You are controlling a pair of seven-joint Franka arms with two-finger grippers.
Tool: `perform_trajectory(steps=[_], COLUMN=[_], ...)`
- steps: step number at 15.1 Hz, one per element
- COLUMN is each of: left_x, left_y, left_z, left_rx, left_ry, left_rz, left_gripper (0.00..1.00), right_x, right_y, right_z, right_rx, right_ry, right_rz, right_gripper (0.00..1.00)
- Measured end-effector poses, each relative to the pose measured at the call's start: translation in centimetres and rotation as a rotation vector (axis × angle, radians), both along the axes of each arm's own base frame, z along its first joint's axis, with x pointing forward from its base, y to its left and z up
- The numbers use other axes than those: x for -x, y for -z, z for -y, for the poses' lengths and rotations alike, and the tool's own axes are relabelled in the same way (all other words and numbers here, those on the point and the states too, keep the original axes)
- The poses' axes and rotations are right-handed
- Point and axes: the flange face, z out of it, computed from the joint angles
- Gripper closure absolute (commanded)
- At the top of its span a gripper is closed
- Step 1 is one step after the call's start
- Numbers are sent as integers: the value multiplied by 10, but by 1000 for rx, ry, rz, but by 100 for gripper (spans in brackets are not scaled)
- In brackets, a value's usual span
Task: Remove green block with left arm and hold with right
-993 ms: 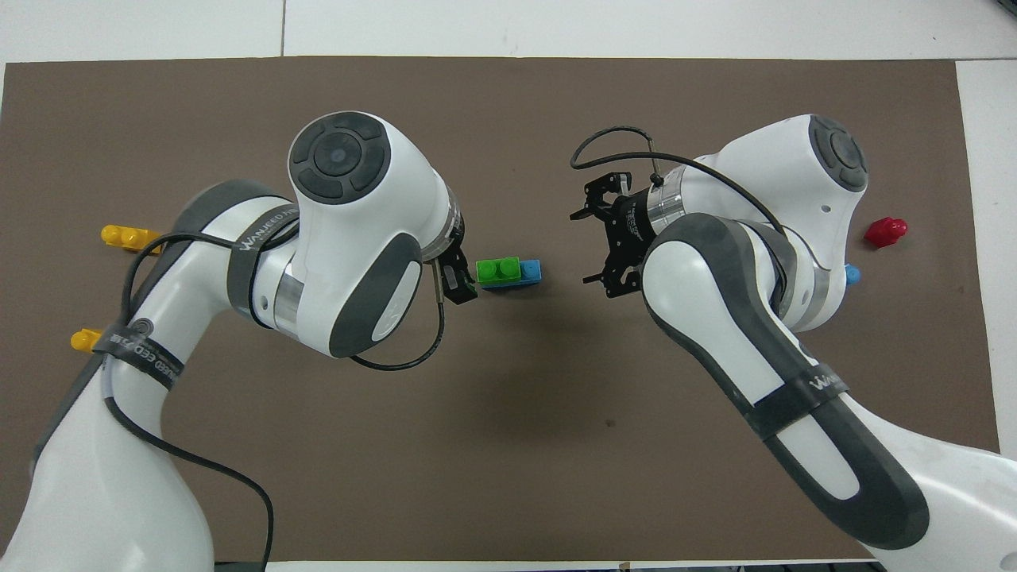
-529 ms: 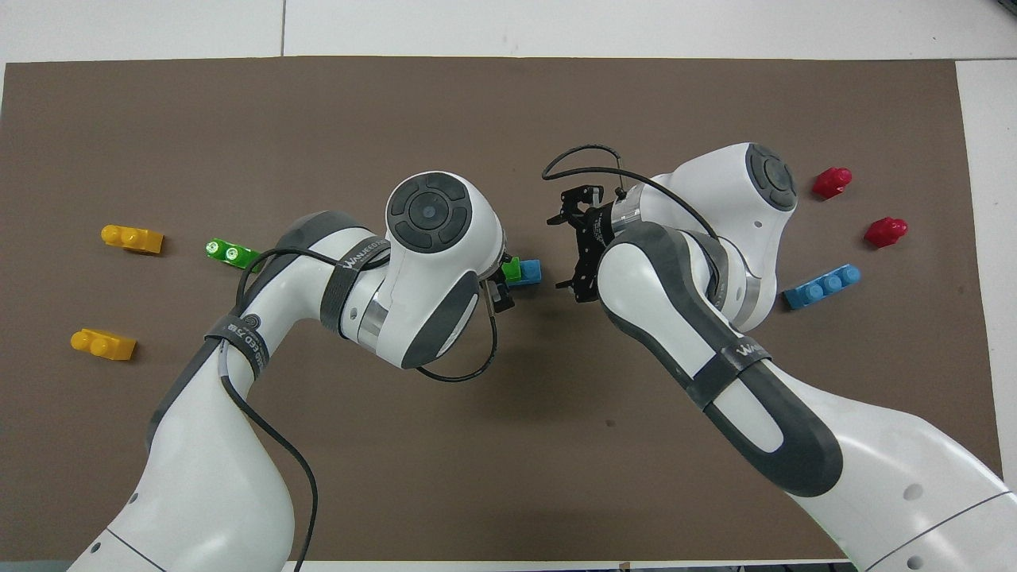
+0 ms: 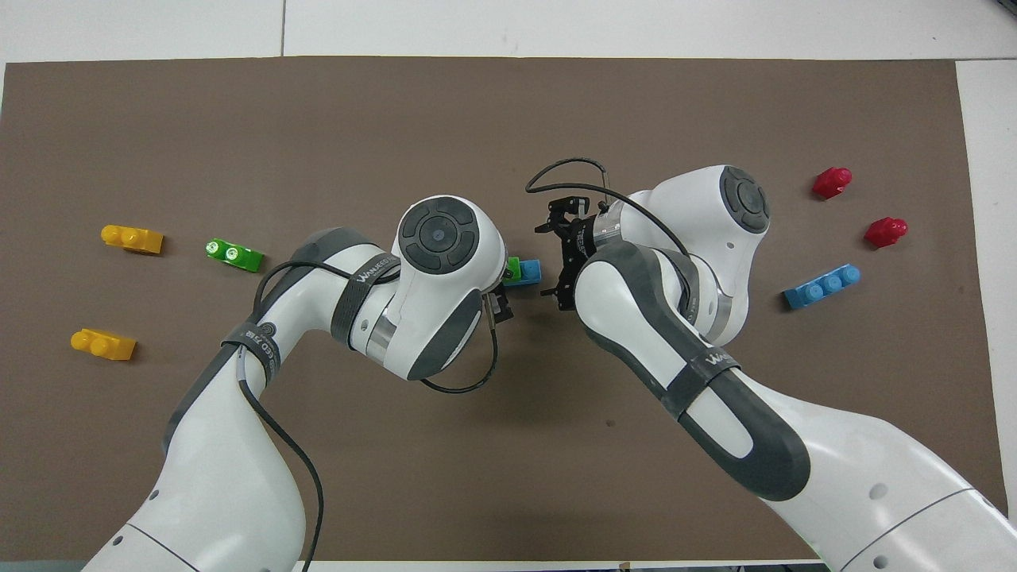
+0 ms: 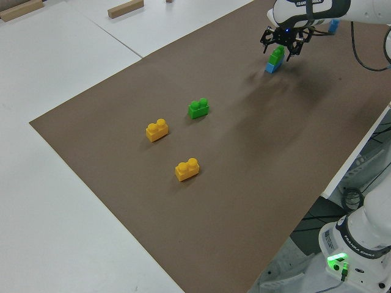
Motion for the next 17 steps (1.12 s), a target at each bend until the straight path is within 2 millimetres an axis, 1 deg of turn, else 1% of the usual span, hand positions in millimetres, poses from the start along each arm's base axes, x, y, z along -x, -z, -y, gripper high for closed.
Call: perform_trajectory(steps=[3, 6, 8, 11, 12, 13, 14, 15, 17], left_x=[5, 6, 6, 6, 6, 6, 6, 6, 7], left_y=[3, 5, 6, 7, 7, 7, 7, 8, 10], left_z=[5, 5, 5, 5, 5, 6, 6, 5, 5], left_rx=[-1, 2, 3, 5, 7, 9, 9, 9, 8], left_ry=[11, 13, 14, 14, 14, 14, 14, 14, 14], left_rz=[2, 8, 10, 14, 15, 18, 19, 18, 17], left_gripper=[0, 0, 0, 0, 0, 0, 0, 0, 0], right_x=[6, 10, 13, 13, 13, 13, 13, 13, 13], right_y=[9, 17, 25, 40, 44, 46, 47, 47, 47], right_z=[-4, -10, -14, -13, -12, -12, -12, -12, -11], right_rx=[3, 13, 22, 37, 40, 42, 42, 43, 43], right_ry=[12, 19, 22, 37, 40, 41, 41, 41, 42], right_rz=[5, 22, 31, 39, 38, 36, 35, 35, 35], right_gripper=[4, 3, 4, 4, 8, 18, 32, 39, 58])
